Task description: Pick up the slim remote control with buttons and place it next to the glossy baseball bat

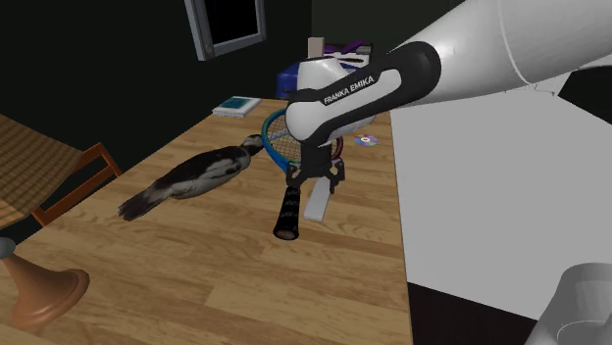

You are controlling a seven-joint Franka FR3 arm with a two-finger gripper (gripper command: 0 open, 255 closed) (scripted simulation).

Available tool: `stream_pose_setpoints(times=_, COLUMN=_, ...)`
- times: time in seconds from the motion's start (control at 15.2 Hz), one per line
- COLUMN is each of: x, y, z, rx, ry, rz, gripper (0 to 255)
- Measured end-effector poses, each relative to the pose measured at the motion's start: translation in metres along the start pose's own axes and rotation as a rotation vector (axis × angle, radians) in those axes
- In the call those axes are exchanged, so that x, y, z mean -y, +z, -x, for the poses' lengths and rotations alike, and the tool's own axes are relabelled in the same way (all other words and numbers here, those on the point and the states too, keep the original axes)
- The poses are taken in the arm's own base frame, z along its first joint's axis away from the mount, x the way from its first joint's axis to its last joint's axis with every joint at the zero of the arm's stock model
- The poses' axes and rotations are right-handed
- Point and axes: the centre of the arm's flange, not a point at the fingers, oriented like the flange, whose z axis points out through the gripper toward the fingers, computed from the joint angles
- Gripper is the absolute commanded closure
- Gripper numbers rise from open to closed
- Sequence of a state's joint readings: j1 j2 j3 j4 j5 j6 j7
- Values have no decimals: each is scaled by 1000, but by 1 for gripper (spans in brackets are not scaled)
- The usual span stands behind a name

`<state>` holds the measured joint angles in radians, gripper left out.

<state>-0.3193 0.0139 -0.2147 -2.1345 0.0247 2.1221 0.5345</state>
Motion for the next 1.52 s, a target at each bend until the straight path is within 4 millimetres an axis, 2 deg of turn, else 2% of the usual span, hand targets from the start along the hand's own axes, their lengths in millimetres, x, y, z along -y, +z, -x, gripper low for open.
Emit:
stream_pose_setpoints(times=0.33, x=-28, y=21, z=-50, rx=-20, ry=176, rz=-17, gripper=0)
stream_pose_setpoints(times=0.46, x=-31, y=31, z=-57, rx=-23, ry=198, rz=-20, gripper=0)
stream_pose_setpoints(times=0.73, x=-31, y=49, z=-61, rx=-27, ry=205, rz=-23, gripper=0)
stream_pose_setpoints(times=1.25, x=-32, y=51, z=-62, rx=-41, ry=206, rz=-36, gripper=0)
stream_pose_setpoints(times=1.32, x=-32, y=51, z=-62, rx=-44, ry=206, rz=-38, gripper=255)
stream_pose_setpoints(times=1.52, x=-33, y=57, z=-60, rx=-36, ry=207, rz=-30, gripper=255)
